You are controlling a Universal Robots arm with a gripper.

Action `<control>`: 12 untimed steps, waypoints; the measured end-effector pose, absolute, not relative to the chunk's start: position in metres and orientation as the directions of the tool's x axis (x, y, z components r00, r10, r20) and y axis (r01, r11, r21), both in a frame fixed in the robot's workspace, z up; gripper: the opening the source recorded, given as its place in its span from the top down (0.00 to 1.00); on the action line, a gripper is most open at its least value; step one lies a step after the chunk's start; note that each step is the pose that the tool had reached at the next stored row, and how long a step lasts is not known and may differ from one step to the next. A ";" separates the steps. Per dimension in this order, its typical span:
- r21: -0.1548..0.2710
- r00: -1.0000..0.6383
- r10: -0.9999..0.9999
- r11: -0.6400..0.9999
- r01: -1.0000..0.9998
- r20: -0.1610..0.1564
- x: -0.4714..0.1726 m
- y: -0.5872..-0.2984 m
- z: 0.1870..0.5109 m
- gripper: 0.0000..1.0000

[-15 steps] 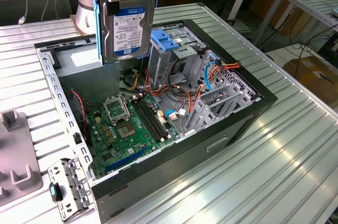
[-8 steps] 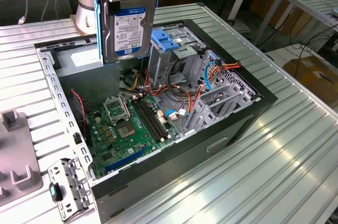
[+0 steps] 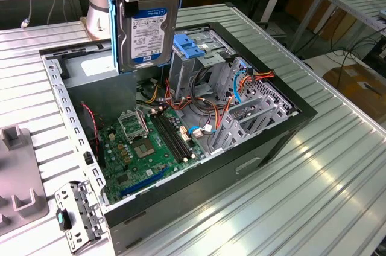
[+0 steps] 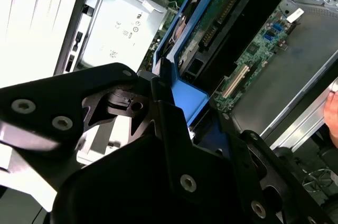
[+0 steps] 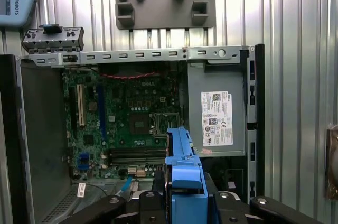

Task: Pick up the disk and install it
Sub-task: 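Insert the disk into the insertion slot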

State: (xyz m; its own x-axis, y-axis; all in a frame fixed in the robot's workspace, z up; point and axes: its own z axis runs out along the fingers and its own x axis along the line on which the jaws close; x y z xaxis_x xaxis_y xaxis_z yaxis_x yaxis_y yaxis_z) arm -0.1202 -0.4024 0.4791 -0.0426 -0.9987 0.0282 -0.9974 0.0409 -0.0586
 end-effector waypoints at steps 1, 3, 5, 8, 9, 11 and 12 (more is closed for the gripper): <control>-0.059 -0.043 -0.999 0.041 -0.997 0.028 -0.120 -0.402 0.479 0.63; -0.059 -0.043 -0.999 0.041 -0.997 0.028 -0.119 -0.402 0.479 0.63; -0.059 -0.043 -0.999 0.041 -0.997 0.028 -0.119 -0.402 0.479 0.63; -0.059 -0.043 -0.999 0.041 -0.997 0.028 -0.118 -0.402 0.479 0.63; -0.059 -0.043 -0.999 0.041 -0.997 0.028 -0.118 -0.402 0.479 0.63; -0.059 -0.043 -0.999 0.041 -0.997 0.028 -0.117 -0.402 0.479 0.63; -0.059 -0.043 -0.999 0.041 -0.997 0.028 -0.117 -0.402 0.479 0.63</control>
State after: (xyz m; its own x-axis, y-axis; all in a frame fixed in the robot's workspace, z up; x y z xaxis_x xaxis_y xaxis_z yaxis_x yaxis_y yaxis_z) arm -0.1168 -0.4024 0.4792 -0.0426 -0.9987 0.0282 -0.9974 0.0409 -0.0586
